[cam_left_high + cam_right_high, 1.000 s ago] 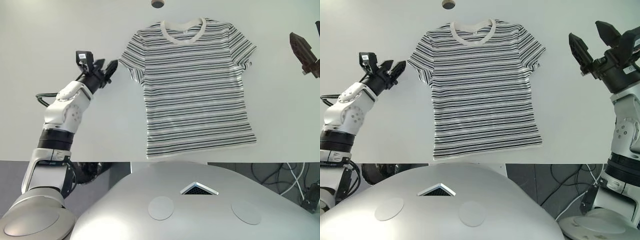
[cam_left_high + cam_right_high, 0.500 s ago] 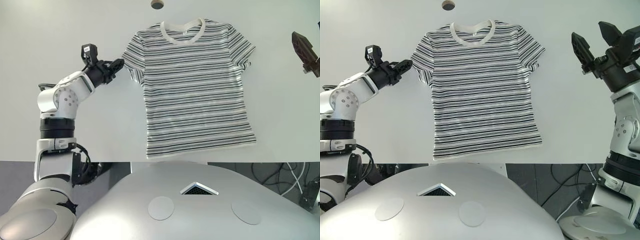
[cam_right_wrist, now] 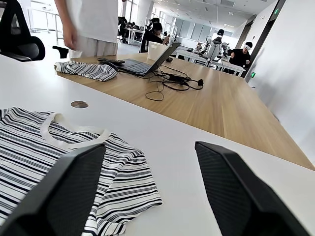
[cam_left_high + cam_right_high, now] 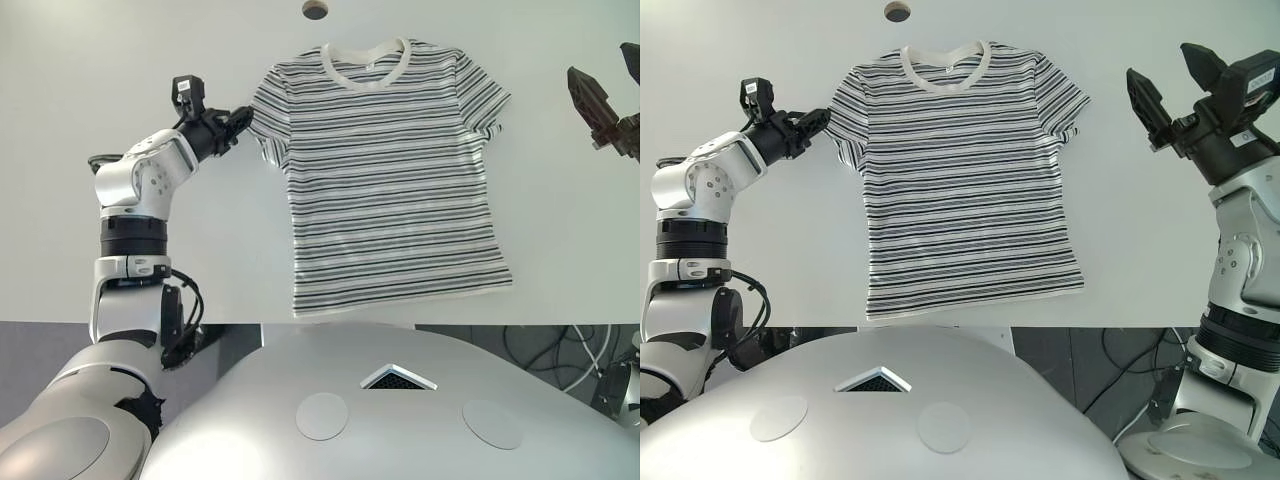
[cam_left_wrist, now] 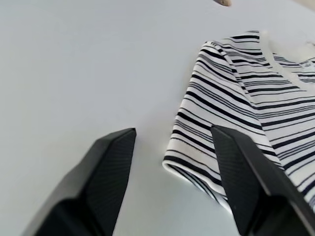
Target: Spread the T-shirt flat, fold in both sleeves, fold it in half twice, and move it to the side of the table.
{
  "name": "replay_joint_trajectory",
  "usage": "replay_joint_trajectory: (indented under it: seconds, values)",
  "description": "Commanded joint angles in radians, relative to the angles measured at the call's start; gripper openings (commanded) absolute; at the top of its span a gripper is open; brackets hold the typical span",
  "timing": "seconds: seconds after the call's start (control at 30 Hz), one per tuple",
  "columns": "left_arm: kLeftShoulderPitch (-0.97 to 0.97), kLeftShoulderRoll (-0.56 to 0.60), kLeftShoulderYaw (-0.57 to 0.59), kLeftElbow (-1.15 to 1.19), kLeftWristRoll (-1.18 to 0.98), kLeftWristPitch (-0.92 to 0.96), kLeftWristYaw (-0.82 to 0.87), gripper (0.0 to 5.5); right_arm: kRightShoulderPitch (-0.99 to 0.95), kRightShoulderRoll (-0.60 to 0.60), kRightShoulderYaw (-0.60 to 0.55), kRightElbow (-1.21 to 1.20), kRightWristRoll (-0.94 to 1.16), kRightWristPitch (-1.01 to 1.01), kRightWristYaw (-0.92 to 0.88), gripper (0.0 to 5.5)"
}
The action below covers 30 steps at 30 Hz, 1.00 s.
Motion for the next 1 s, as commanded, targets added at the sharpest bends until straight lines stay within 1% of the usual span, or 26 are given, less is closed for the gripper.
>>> replay_joint_trajectory:
  seconds: [0.03, 0.1, 0.33, 0.4, 0.47, 0.5, 0.6, 0.8, 1.0]
  values:
    - [0.045, -0.02, -0.025, 0.013, 0.032, 0.074, -0.034, 2.85, -0.001, 0.006, 0.008, -0.003, -0.012, -0.004, 0.009, 3.41]
    - [0.045, -0.025, -0.016, 0.009, 0.04, 0.079, -0.044, 2.85, -0.005, 0.007, 0.008, 0.001, -0.015, -0.004, 0.012, 3.41]
    - [0.039, -0.043, 0.023, 0.019, 0.048, 0.079, -0.049, 1.59, -0.004, 0.011, 0.012, 0.003, -0.02, -0.011, 0.012, 3.44]
    - [0.038, -0.047, 0.033, 0.022, 0.051, 0.08, -0.049, 1.12, -0.003, 0.011, 0.011, 0.003, -0.021, -0.013, 0.012, 3.44]
    - [0.04, -0.049, 0.036, 0.019, 0.055, 0.081, -0.052, 0.76, -0.002, 0.012, 0.01, 0.005, -0.022, -0.015, 0.012, 3.44]
    - [0.041, -0.049, 0.035, 0.014, 0.057, 0.082, -0.054, 0.67, -0.003, 0.013, 0.01, 0.007, -0.023, -0.017, 0.012, 3.44]
    - [0.043, -0.049, 0.033, 0.004, 0.061, 0.084, -0.059, 0.07, -0.003, 0.015, 0.013, 0.011, -0.028, -0.022, 0.011, 3.44]
    - [0.04, -0.054, 0.043, -0.01, 0.071, 0.097, -0.067, 0.01, -0.007, 0.024, 0.014, 0.023, -0.03, -0.032, 0.009, 3.44]
    - [0.03, -0.071, 0.05, -0.098, 0.097, 0.067, -0.04, 0.01, -0.011, 0.037, 0.023, 0.029, -0.04, -0.04, 0.009, 3.44]
